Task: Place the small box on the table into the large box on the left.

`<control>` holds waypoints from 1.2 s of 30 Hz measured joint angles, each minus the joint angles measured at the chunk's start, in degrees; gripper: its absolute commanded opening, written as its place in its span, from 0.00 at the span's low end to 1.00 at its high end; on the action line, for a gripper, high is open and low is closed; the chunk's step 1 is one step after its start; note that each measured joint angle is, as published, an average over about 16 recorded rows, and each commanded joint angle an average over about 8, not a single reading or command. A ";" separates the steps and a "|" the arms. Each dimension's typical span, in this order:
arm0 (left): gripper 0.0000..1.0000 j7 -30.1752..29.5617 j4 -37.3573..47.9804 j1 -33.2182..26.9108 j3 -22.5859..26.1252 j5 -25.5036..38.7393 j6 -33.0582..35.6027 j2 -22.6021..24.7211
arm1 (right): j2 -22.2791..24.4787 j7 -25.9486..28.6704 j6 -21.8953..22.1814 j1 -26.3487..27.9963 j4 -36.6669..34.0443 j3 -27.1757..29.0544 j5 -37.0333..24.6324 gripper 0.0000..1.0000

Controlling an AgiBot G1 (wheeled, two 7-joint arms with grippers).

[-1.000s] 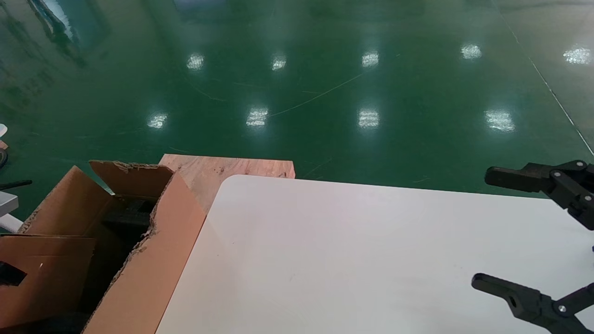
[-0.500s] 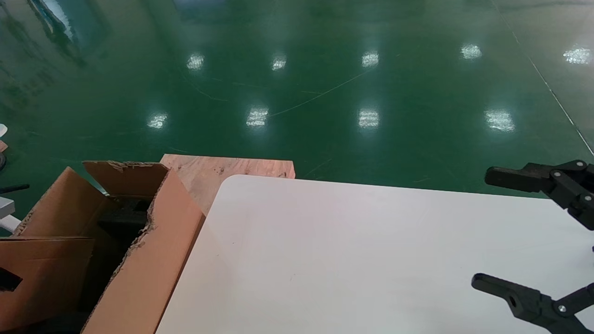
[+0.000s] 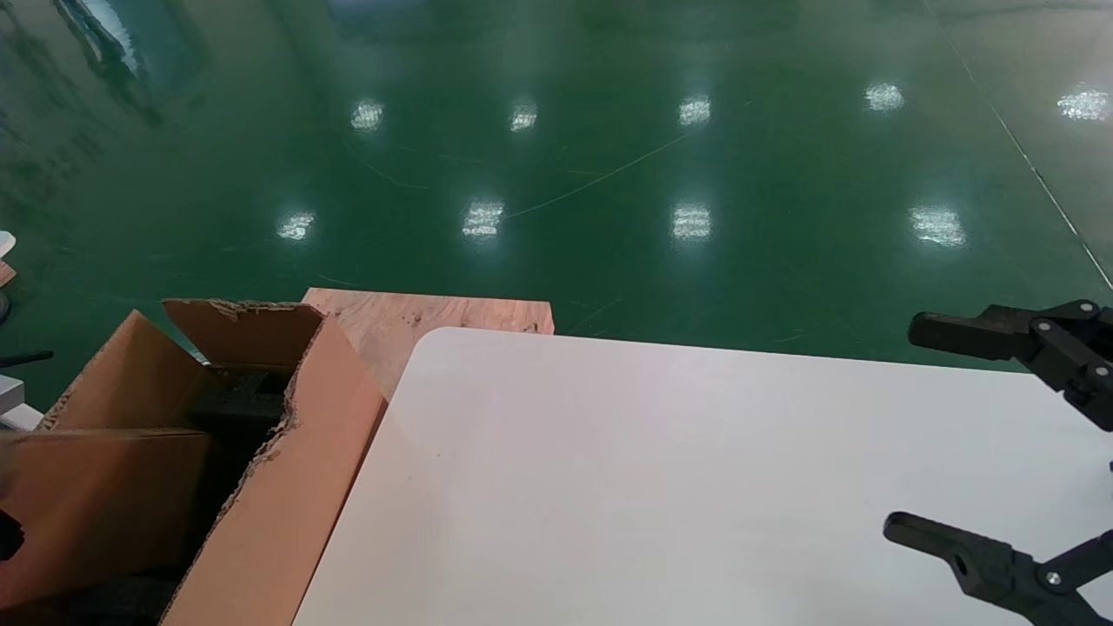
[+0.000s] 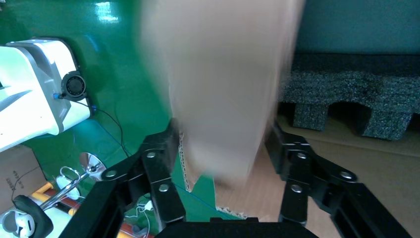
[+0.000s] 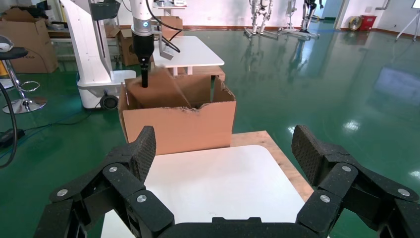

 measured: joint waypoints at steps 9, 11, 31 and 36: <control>1.00 0.10 -0.15 -0.15 -0.16 -0.05 -0.25 0.06 | 0.00 0.00 0.00 0.00 0.00 0.00 0.00 1.00; 1.00 0.23 -0.42 -0.34 -0.32 -0.03 -0.49 0.21 | 0.00 0.00 0.00 0.00 0.00 0.00 0.00 1.00; 1.00 2.84 -13.72 -5.19 -7.89 -0.42 -11.66 10.95 | 0.00 -0.01 0.00 0.01 -0.02 -0.02 0.01 1.00; 1.00 3.43 -16.33 -5.02 -10.65 -1.97 -15.28 15.79 | 0.00 -0.01 0.00 0.02 -0.02 -0.03 0.02 1.00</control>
